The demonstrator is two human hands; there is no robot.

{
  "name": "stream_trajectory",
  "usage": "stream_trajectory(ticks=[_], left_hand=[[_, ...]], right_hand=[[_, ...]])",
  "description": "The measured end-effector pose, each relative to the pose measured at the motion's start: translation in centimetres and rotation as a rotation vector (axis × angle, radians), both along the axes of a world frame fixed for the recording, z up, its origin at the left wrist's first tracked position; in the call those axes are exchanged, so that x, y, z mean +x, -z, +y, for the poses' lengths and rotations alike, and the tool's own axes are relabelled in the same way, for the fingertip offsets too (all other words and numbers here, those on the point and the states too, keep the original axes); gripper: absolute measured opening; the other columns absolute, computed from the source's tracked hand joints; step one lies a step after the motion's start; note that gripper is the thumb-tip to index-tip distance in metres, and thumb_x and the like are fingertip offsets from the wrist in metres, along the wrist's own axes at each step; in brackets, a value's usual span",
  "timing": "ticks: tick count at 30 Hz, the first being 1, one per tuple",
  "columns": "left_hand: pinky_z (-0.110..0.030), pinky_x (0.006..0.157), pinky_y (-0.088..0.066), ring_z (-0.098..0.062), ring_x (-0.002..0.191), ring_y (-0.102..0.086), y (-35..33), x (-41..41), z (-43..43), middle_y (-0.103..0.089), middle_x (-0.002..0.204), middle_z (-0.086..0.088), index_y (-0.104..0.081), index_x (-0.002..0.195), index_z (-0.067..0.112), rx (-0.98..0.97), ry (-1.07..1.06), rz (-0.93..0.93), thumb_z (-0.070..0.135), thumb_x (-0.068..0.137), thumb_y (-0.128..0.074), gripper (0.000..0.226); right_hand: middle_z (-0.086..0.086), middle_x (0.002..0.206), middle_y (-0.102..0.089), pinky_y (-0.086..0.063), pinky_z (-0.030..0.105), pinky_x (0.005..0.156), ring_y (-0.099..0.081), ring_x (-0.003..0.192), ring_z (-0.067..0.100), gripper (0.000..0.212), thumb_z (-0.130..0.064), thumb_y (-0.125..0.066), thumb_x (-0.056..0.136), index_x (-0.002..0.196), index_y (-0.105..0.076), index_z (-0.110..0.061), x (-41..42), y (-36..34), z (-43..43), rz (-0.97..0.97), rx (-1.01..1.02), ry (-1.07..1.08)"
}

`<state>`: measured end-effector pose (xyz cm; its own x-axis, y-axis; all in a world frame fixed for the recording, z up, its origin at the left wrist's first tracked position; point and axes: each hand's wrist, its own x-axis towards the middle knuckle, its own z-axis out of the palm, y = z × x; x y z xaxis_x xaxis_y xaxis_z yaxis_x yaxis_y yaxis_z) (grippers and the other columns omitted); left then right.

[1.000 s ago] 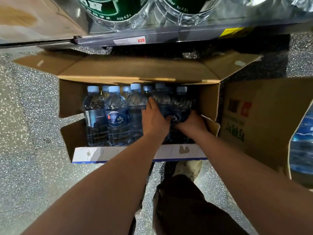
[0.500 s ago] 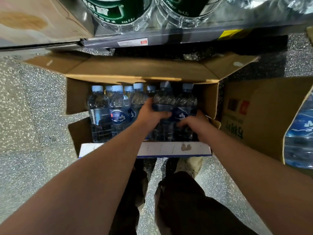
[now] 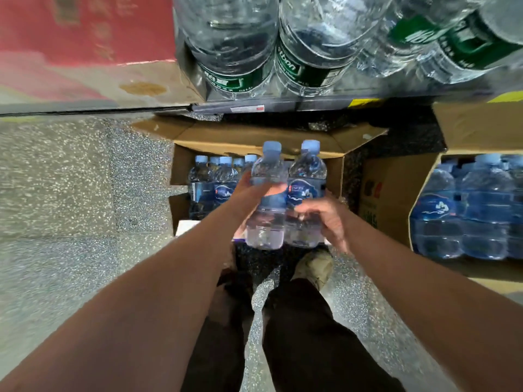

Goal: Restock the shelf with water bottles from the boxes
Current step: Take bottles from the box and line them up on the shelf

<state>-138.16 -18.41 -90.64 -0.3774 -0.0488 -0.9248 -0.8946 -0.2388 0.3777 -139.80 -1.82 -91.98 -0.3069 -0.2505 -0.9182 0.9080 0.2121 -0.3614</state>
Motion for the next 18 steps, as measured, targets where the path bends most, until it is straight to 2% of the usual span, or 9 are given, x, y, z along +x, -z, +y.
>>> stream_trajectory(ticks=[3,4,6,7,9,10,13,16,18], left_hand=[[-0.039,0.087,-0.047,-0.01,0.082,-0.054,-3.6,0.6,-0.4,-0.054,0.106,-0.001,-0.036,0.133,0.02,-0.046,-0.028,0.031,0.023,0.083,-0.071,0.061],[-0.037,0.085,-0.047,-0.012,0.087,-0.054,-5.0,0.8,-0.5,-0.054,0.114,-0.004,-0.037,0.134,0.017,-0.041,-0.028,0.014,0.027,0.08,-0.073,0.065],[-0.036,0.081,-0.048,-0.024,0.101,-0.057,-7.5,1.5,-0.6,-0.053,0.124,-0.009,-0.042,0.133,0.015,-0.004,-0.014,-0.023,0.035,0.073,-0.075,0.071],[-0.035,0.077,-0.049,-0.027,0.1,-0.059,-8.8,1.7,-0.8,-0.056,0.12,-0.011,-0.047,0.128,0.013,0.019,-0.024,-0.025,0.034,0.075,-0.073,0.063],[-0.03,0.068,-0.047,-0.024,0.08,-0.063,-11.3,2.2,-1.3,-0.063,0.101,-0.012,-0.058,0.109,0.011,0.073,-0.074,0.011,0.03,0.083,-0.064,0.032],[-0.029,0.067,-0.046,-0.023,0.076,-0.062,-12.3,2.5,-1.6,-0.065,0.096,-0.011,-0.059,0.102,0.012,0.081,-0.1,0.028,0.03,0.084,-0.062,0.025],[-0.036,0.08,-0.048,-0.028,0.09,-0.062,-15.4,3.5,-2.9,-0.064,0.114,-0.014,-0.064,0.1,0.019,0.066,-0.16,0.095,0.041,0.073,-0.068,0.035],[-0.036,0.08,-0.049,-0.027,0.095,-0.062,-19.6,4.4,-4.3,-0.064,0.114,-0.008,-0.066,0.099,0.022,0.088,-0.138,0.174,0.05,0.055,-0.074,0.052],[-0.03,0.07,-0.046,-0.02,0.086,-0.062,-22.6,5.1,-5.3,-0.065,0.099,-0.002,-0.064,0.091,0.023,0.093,-0.089,0.232,0.044,0.052,-0.074,0.046]], right_hand=[[0.008,0.101,-0.073,-0.051,0.041,0.092,-0.065,0.099,0.032,0.053,-0.02,-0.074,0.063,0.114,-0.065,-0.01,-0.1,-4.0,-0.4,0.092,-0.066,-0.023],[0.005,0.095,-0.073,-0.052,0.036,0.086,-0.065,0.093,0.029,0.047,-0.014,-0.072,0.067,0.113,-0.065,-0.009,0.0,-5.4,-0.4,0.108,-0.075,-0.027],[0.003,0.093,-0.07,-0.049,0.035,0.082,-0.063,0.088,0.024,0.051,-0.014,-0.069,0.065,0.116,-0.063,-0.009,0.2,-8.3,-0.3,0.134,-0.101,-0.068],[0.002,0.094,-0.07,-0.046,0.037,0.083,-0.062,0.087,0.022,0.054,-0.017,-0.07,0.063,0.116,-0.063,-0.01,0.3,-9.5,-0.4,0.149,-0.095,-0.092],[0.005,0.099,-0.07,-0.042,0.04,0.089,-0.061,0.093,0.024,0.056,-0.024,-0.073,0.058,0.112,-0.064,-0.01,0.5,-12.1,-1.0,0.168,-0.055,-0.098],[0.007,0.104,-0.069,-0.041,0.041,0.092,-0.061,0.098,0.027,0.053,-0.025,-0.075,0.058,0.108,-0.065,-0.01,0.7,-13.3,-1.4,0.169,-0.038,-0.085],[0.008,0.103,-0.069,-0.039,0.037,0.084,-0.062,0.101,0.027,0.034,-0.023,-0.075,0.062,0.091,-0.064,-0.01,1.5,-17.0,-2.8,0.189,-0.032,-0.054],[0.005,0.092,-0.07,-0.042,0.034,0.082,-0.063,0.091,0.025,0.047,-0.022,-0.077,0.058,0.101,-0.064,-0.009,2.5,-20.4,-4.4,0.253,-0.068,-0.019],[0.003,0.092,-0.071,-0.043,0.038,0.086,-0.062,0.092,0.024,0.067,-0.03,-0.08,0.046,0.108,-0.064,-0.011,3.3,-22.9,-5.7,0.296,-0.078,-0.026]])
